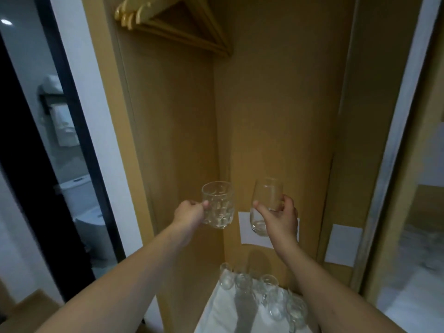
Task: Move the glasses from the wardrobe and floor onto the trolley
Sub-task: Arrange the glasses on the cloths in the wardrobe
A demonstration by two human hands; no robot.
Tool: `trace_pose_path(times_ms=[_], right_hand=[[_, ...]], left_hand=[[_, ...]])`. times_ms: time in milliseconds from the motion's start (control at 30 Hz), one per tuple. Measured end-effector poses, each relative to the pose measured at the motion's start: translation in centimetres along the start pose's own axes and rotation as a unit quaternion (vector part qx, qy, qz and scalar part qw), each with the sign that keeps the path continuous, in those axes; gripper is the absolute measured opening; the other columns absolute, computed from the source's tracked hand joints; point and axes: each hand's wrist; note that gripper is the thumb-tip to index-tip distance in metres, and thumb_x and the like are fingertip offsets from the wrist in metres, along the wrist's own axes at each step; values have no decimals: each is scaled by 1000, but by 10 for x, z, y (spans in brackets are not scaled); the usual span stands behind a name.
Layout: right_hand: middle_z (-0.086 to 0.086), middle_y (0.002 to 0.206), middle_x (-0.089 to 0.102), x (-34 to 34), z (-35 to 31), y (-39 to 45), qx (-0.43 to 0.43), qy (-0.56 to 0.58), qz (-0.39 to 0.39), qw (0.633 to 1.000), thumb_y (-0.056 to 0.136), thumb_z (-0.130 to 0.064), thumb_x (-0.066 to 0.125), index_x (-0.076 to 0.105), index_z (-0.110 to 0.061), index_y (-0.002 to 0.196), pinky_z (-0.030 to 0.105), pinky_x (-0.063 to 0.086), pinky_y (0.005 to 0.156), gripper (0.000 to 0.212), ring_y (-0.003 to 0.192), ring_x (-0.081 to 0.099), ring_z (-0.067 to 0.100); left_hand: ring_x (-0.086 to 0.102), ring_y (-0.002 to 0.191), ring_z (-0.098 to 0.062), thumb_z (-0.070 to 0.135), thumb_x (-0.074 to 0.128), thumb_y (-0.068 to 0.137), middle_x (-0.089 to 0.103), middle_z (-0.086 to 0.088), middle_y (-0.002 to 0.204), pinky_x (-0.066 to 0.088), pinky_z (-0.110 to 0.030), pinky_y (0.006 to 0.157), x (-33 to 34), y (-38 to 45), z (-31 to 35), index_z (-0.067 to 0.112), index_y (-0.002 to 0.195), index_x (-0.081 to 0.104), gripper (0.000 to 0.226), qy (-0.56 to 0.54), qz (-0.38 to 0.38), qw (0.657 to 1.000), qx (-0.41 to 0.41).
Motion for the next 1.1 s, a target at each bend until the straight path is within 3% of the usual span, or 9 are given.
trace_pose_path(times_ms=[233,400,467,533,600,700,867,933,1100], right_hand=[[-3,118,61,3,-21,-53,-7,38,43,998,81,-45,81,42,-32,137,39,50,90,69,110,60,21],[-9,116,58,-1,-21,-102,-25,17,88,996,75,-57,82,40,-29,148,25,44,77,88,106,57,10],[-13,117,56,-8,-22,-121,-22,20,106,994,71,-61,82,40,-30,148,27,45,84,94,111,58,10],[-12,118,58,-18,-23,-142,-16,16,133,991,68,-65,83,40,-31,148,35,49,94,97,116,58,16],[-3,116,61,-31,-26,-161,-11,11,161,987,64,-67,82,43,-32,146,42,51,101,97,115,61,22],[7,103,64,-55,-30,-187,-18,-4,203,979,59,-72,79,48,-35,138,39,56,91,93,94,66,17],[9,96,64,-93,-35,-220,-18,-14,256,967,68,-67,79,53,-32,129,41,56,87,75,89,66,19],[8,98,65,-108,-36,-228,-14,0,266,964,75,-61,78,52,-27,134,43,58,87,73,91,67,21],[4,102,63,-158,-34,-248,-8,-8,278,960,80,-59,76,47,-33,141,28,59,68,73,92,65,14]], left_hand=[[67,84,-30,23,67,97,72,-21,101,57,-50,91,-34,-25,-10,-2,109,64,27,-50,-86,995,-4],[67,81,-30,18,67,96,73,-21,92,59,-54,89,-56,-46,-21,-6,104,67,26,-53,-146,988,16],[68,80,-31,16,66,97,73,-23,94,62,-48,80,-59,-56,-25,-7,102,68,24,-48,-172,984,13],[68,76,-29,16,66,97,74,-22,93,61,-33,60,-58,-66,-26,-5,99,69,22,-28,-199,980,16],[67,74,-29,16,68,95,73,-21,91,59,-31,57,-52,-76,-27,-4,95,70,20,-21,-222,975,19],[69,78,-32,14,71,93,72,-21,88,63,-45,75,-37,-95,-24,-5,95,70,19,-37,-262,964,-2],[64,65,-26,15,68,95,65,-10,60,63,-47,73,-16,-133,-24,1,93,71,14,-33,-321,946,-34],[65,69,-28,16,67,95,66,-11,63,64,-48,71,-7,-147,-23,3,93,73,15,-21,-339,940,-36],[67,75,-30,13,66,94,73,-17,78,63,-42,66,27,-183,-19,6,94,77,12,-3,-353,936,-19]])
Point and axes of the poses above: each hand's wrist, its own y-axis towards the middle knuckle, its own x-axis out of the palm, z = x × y
